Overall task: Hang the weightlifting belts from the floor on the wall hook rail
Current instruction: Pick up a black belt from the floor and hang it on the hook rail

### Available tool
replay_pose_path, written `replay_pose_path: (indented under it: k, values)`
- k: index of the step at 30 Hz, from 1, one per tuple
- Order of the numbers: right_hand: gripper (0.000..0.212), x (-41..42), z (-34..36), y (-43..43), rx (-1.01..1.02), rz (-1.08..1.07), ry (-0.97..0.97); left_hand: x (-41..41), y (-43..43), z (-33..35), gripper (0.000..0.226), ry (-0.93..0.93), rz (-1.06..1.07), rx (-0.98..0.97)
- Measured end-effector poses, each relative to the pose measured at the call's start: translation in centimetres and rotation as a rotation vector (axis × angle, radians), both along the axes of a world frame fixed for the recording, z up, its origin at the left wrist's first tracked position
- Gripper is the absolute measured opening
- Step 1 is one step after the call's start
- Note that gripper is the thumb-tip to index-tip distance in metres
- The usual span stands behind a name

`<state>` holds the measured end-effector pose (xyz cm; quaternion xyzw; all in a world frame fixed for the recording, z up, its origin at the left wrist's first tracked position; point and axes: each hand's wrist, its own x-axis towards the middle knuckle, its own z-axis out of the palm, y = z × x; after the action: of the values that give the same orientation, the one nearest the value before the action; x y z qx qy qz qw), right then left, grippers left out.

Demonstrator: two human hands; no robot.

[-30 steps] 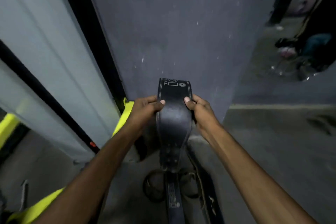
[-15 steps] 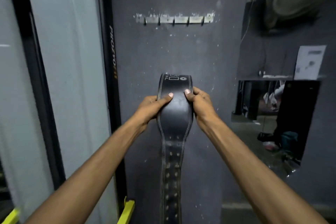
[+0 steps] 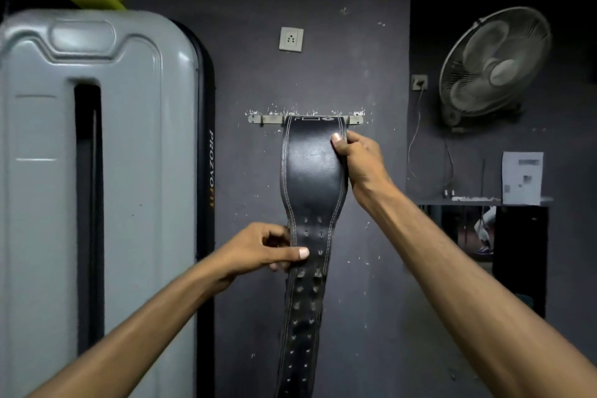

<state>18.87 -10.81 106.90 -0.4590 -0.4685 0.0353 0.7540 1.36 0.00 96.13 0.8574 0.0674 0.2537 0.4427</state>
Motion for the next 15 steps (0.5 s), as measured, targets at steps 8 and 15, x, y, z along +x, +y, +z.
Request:
replay_pose_path:
  k: [8,15]
  values:
    - [0.019,-2.9,2.2,-1.6,0.011,0.041,-0.235,0.4,-0.7,13.4,0.045,-0.38,-0.062,-0.381]
    - [0.028,-2.6,-1.6,-4.3,-0.033,0.126,-0.363,2.3,-0.5,15.3,0.016,-0.514,-0.046,-0.508]
